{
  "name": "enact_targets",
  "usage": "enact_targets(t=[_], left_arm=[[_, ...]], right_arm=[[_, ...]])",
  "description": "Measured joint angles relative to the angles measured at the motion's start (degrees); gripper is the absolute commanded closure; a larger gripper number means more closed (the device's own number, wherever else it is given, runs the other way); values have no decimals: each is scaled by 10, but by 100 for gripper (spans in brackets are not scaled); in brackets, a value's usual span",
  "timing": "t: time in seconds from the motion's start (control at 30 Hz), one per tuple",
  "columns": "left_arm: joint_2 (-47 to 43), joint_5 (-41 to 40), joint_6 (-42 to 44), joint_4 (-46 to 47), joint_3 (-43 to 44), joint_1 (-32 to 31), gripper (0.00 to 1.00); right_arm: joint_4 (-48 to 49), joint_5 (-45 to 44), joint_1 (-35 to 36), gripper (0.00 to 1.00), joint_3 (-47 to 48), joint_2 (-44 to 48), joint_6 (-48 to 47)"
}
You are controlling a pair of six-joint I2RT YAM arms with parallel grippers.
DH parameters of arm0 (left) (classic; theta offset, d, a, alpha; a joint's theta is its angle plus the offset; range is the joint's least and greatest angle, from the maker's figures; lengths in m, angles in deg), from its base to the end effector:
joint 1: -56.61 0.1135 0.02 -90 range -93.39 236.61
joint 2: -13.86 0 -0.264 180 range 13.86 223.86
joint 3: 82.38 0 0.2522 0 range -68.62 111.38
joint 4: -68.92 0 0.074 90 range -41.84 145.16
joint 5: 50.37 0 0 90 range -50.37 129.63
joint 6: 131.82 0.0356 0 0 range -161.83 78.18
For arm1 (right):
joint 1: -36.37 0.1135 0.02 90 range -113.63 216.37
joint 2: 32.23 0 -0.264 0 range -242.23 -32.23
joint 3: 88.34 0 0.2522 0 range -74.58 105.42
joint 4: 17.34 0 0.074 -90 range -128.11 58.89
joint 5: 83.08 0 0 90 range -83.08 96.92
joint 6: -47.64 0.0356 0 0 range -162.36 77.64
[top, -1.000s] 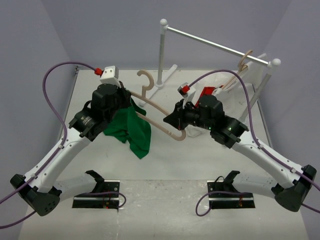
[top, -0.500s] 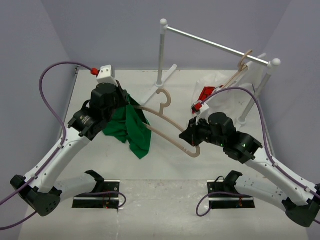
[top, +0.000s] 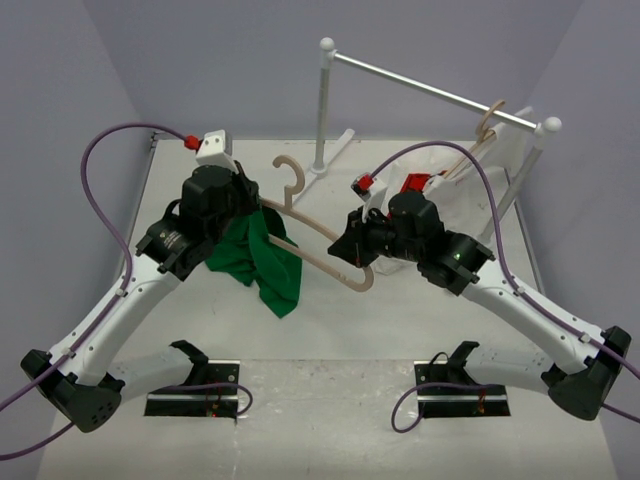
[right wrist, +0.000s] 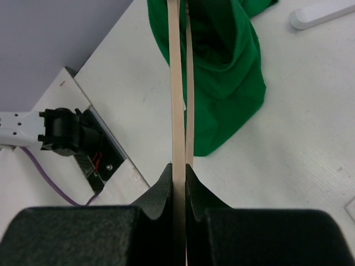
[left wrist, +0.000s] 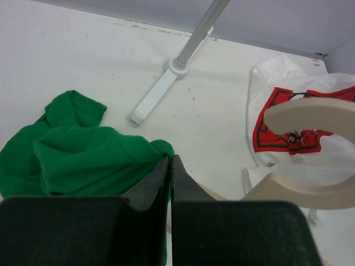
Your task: Place the t-shirt on the hanger
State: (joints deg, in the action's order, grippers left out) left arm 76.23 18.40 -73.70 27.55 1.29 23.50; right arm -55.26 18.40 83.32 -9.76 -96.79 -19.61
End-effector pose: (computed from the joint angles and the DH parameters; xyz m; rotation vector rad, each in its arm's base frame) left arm 0.2024 -0.1166 0.4022 -0.2288 1.9042 -0.4138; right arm 0.1661 0.1881 0.3689 -0.5779 2.0365 0.9596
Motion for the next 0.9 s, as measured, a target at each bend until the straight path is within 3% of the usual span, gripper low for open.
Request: enact_targets(t=[0.53, 0.73, 0.9], left_arm=[[3, 12, 71, -39, 14, 5, 100], [3, 74, 118, -40, 16, 5, 100], [4, 164, 150, -44, 26, 5, 100]], right_arm=[[-64, 68, -34, 100, -36, 82, -106], [-55, 158, -82, 100, -55, 68, -136], [14, 202, -85, 100, -56, 26, -130]])
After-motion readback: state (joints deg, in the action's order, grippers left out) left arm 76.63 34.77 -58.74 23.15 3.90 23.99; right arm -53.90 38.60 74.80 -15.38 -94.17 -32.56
